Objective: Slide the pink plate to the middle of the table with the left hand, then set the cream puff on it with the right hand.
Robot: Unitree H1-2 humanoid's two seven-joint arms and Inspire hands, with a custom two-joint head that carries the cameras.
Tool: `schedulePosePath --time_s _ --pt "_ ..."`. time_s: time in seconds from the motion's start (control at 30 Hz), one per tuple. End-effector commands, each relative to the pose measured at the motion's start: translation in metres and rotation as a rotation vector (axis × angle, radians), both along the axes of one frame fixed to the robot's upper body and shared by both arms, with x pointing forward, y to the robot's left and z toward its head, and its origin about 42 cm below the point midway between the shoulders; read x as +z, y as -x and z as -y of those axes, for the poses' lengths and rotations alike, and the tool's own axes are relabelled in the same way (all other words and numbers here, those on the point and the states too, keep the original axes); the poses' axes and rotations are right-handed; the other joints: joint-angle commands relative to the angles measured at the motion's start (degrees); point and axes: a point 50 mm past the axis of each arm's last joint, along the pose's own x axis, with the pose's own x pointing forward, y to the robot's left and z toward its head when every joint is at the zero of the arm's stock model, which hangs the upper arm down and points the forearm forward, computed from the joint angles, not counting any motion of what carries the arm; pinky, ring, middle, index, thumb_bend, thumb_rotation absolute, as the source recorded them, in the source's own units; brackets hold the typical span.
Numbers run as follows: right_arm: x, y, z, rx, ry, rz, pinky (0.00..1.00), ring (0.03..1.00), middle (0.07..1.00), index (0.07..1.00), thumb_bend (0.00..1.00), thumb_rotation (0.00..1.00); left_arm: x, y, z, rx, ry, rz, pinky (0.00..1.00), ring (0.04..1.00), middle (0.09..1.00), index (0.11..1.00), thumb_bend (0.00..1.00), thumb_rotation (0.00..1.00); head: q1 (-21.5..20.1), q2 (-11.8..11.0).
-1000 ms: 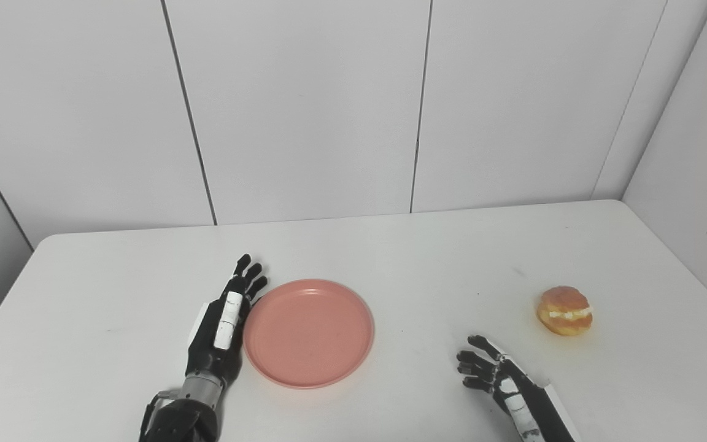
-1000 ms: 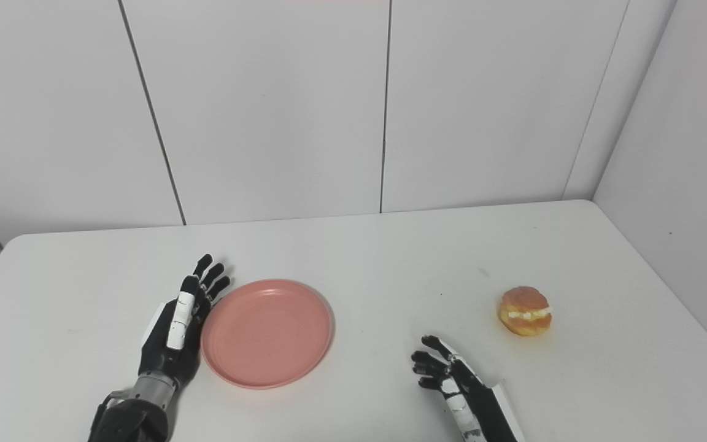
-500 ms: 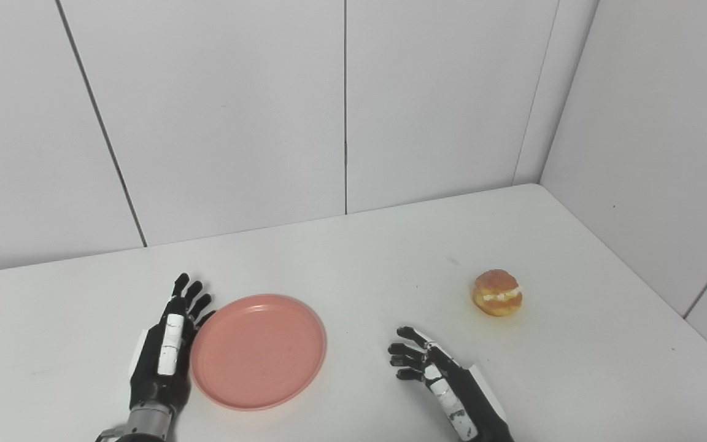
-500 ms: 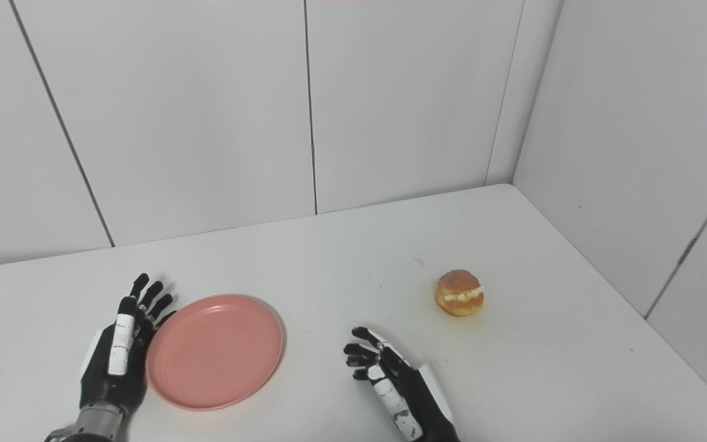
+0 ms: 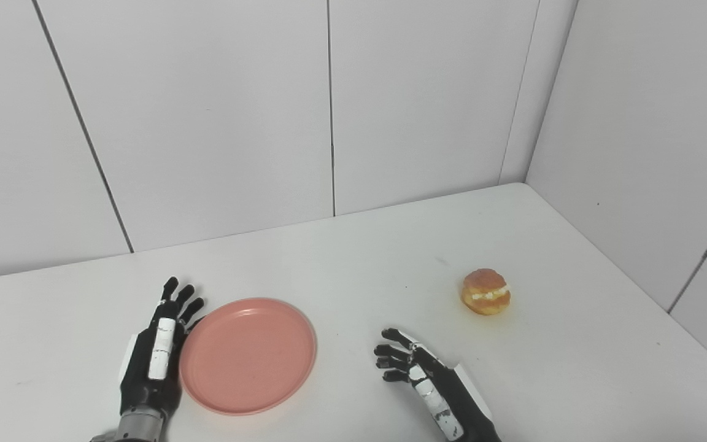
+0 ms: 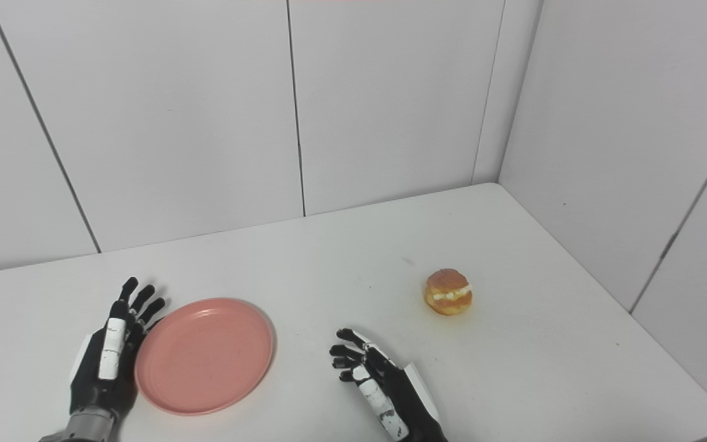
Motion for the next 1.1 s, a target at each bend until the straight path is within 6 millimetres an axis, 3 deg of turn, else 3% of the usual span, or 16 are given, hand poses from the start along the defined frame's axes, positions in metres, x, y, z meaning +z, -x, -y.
schedulePosePath --time_s 0.0,0.17,0.3,0.47,0.7,1.07 --pt "-0.026 0.006 -0.022 0.076 -0.007 -0.149 0.72 0.781 0.797 0.851 0.78 1.00 -0.021 0.011 0.006 -0.004 -0.001 -0.056 0.80 0.902 0.948 1.000 1.00 0.84 0.0 0.0" --pt "-0.027 0.007 -0.019 0.004 -0.015 -0.125 0.73 0.795 0.802 0.836 0.79 0.99 -0.020 0.010 0.008 0.002 0.003 -0.057 0.81 0.909 0.950 1.000 1.00 0.84 0.2 -0.2" --pt "-0.024 0.009 -0.016 -0.104 0.015 -0.041 0.75 0.848 0.859 0.809 0.73 0.93 -0.020 0.008 0.012 0.005 0.003 -0.055 0.80 0.911 0.949 1.000 1.00 0.84 0.7 -0.4" --pt "-0.014 0.011 -0.013 -0.187 0.086 0.071 0.75 0.869 0.899 0.821 0.69 0.93 -0.019 0.007 0.022 -0.006 0.033 -0.046 0.82 0.913 0.948 1.000 1.00 0.83 0.9 -0.6" --pt "0.014 0.007 -0.009 -0.245 0.269 0.207 0.66 0.762 0.836 0.825 0.75 0.83 -0.021 0.000 0.030 -0.019 0.033 -0.029 0.81 0.896 0.945 1.000 1.00 0.84 -0.1 -1.2" --pt "0.069 0.006 0.013 -0.291 0.536 0.342 0.61 0.738 0.803 0.839 0.76 1.00 -0.022 -0.001 0.040 -0.040 0.054 -0.034 0.82 0.906 0.942 1.000 1.00 0.84 0.2 -1.5"
